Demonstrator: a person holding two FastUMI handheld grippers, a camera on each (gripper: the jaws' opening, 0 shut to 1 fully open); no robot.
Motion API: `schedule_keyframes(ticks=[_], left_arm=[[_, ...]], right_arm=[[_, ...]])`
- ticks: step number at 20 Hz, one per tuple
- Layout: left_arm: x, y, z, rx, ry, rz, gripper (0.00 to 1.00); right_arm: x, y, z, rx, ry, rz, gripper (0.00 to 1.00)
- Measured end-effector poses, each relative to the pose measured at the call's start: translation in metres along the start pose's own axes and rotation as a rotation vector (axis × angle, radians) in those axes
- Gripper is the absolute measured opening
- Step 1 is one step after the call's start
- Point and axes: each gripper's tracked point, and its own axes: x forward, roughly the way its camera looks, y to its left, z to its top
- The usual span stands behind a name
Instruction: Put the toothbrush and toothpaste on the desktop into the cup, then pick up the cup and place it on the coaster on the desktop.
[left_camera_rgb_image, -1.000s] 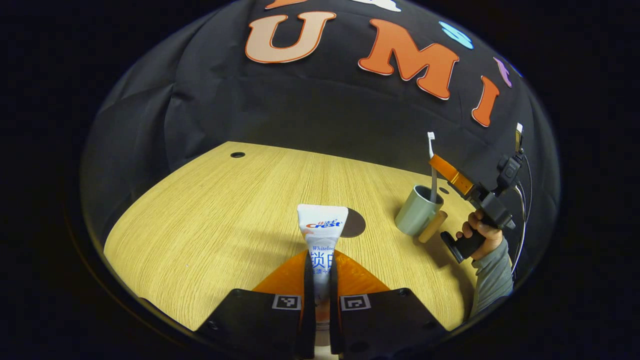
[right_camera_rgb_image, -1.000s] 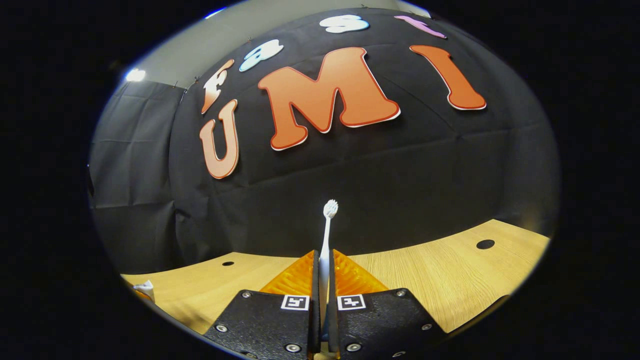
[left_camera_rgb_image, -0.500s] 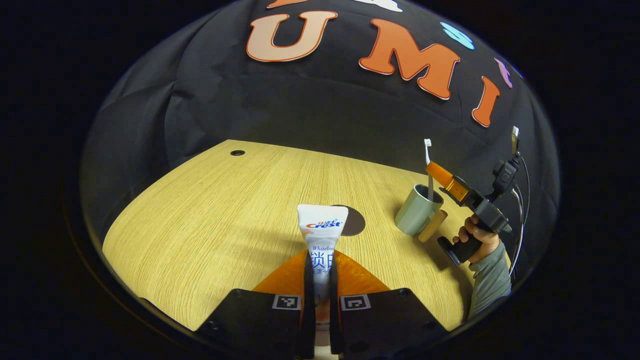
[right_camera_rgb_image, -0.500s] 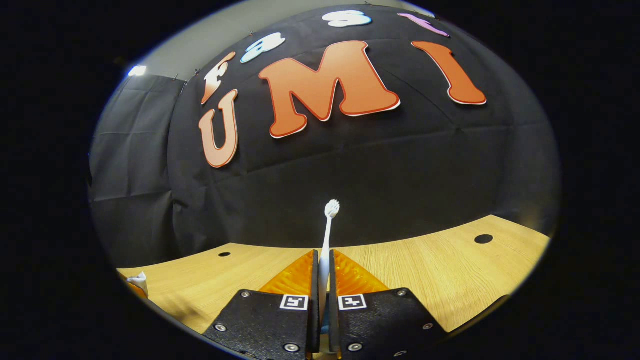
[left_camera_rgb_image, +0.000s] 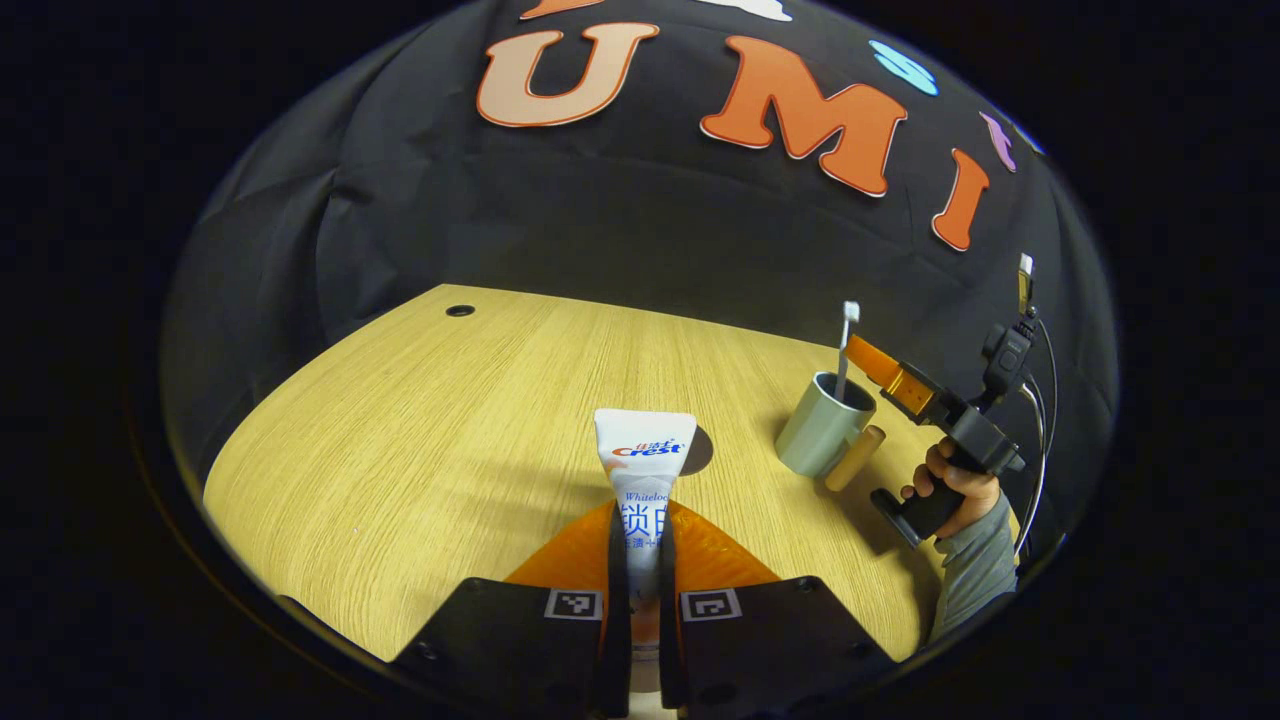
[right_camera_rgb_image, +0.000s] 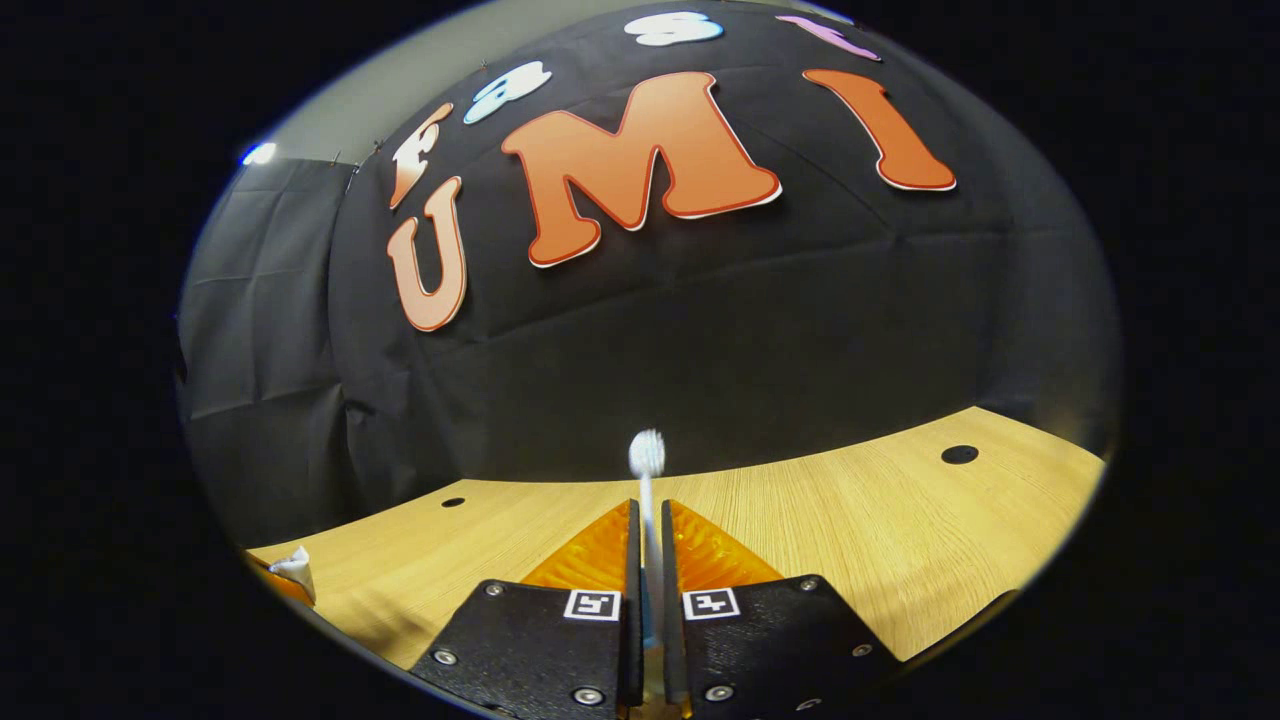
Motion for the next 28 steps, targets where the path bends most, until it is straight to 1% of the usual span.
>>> schedule_keyframes(ticks=[2,4,6,9,11,12,14,17,21,24,28], left_arm=[[0.012,-0.011,0.009,0.013,-0.01,-0.019,0.14],[0.033,-0.032,0.013,0.026,-0.022,-0.039,0.14],[0.045,-0.045,0.02,0.037,-0.041,-0.062,0.15],[0.055,-0.062,0.035,0.045,-0.072,-0.099,0.15],[0.064,-0.076,0.042,0.058,-0.089,-0.119,0.15],[0.069,-0.085,0.047,0.063,-0.101,-0.127,0.16],[0.078,-0.1,0.051,0.068,-0.107,-0.139,0.14],[0.081,-0.104,0.054,0.053,-0.109,-0.171,0.14],[0.089,-0.11,0.055,0.04,-0.11,-0.203,0.14],[0.1,-0.118,0.057,0.024,-0.107,-0.224,0.15],[0.11,-0.127,0.066,0.003,-0.133,-0.263,0.14]], right_arm=[[-0.007,0.0,0.001,-0.02,0.0,-0.001,0.08],[-0.014,0.002,0.0,-0.04,0.008,0.004,0.08],[-0.023,0.002,-0.006,-0.049,0.042,0.014,0.09],[-0.037,0.005,-0.013,-0.044,0.086,0.037,0.2],[-0.046,0.002,-0.014,-0.047,0.093,0.038,0.25],[-0.05,0.002,-0.012,-0.045,0.092,0.04,0.27],[-0.059,0.003,-0.013,-0.026,0.11,0.052,0.29],[-0.073,0.001,-0.015,-0.006,0.128,0.055,0.31],[-0.09,-0.001,-0.015,-0.026,0.128,0.054,0.36],[-0.101,-0.002,-0.019,-0.049,0.14,0.057,0.37],[-0.114,-0.001,-0.029,-0.044,0.162,0.08,0.41]])
